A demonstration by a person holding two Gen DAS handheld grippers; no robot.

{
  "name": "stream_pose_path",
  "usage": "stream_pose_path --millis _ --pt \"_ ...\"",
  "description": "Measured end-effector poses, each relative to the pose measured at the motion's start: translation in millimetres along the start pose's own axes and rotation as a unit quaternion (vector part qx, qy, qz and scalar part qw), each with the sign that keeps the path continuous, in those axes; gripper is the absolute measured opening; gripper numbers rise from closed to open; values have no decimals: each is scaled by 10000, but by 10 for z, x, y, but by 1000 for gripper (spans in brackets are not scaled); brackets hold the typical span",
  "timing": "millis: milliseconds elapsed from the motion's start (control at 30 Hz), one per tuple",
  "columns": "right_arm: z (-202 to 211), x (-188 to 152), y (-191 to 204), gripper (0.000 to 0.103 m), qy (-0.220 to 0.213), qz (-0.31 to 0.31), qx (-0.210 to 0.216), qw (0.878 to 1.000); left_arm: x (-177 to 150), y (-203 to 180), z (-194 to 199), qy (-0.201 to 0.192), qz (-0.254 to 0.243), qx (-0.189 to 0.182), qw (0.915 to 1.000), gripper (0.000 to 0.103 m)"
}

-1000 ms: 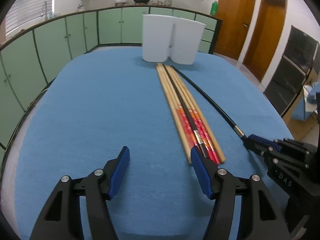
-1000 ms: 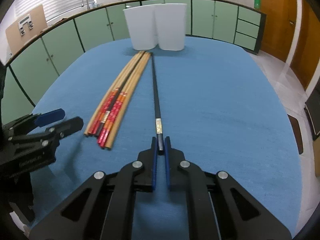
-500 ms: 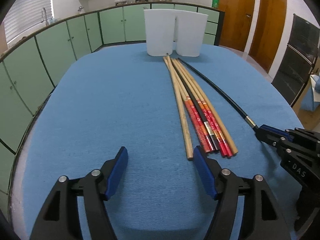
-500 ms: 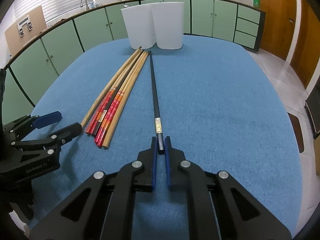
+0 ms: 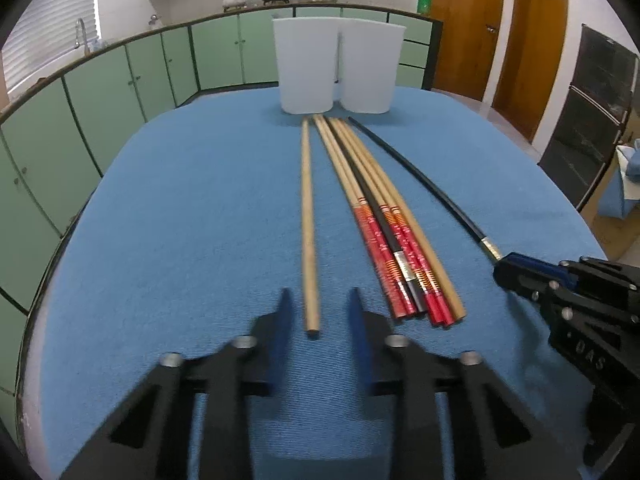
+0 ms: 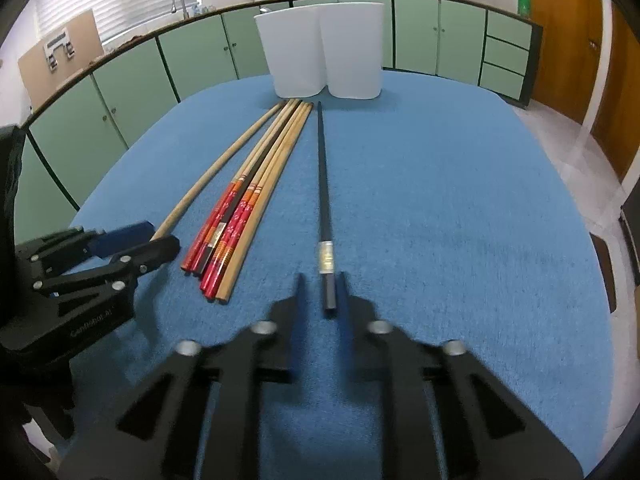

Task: Organize utensils
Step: 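Grasp a black chopstick with the right gripper while the left grasps a wooden chopstick, then lift both chopsticks and drop them into the white utensil holder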

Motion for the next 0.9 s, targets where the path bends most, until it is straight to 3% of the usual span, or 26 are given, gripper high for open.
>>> stream_pose_path --millis 33,300,533,900 --pt "7 0 -1 6 -16 -13 18 10000 0 -7 -1 0 3 -34 10000 9" --pt "212 49 59 6 -339 7 95 9994 24 83 132 -121 194 -144 9996 7" --pt "612 322 157 6 -795 211 162 9965 281 265 566 -683 297 -70 9972 7" --pt "1236 999 223 6 -1480 516 258 9873 959 496 1173 -1651 481 -122 9850 6"
Point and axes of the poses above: each gripper's, at about its wrist camera, not at the fingertips, and z roughly against the way its jaws point, y to its left, x to its top, the point moved 7 cm from there along -z, roughly the way its jaws point, and after that the axes turned 11 degrees about x, right-handed, at the moved point
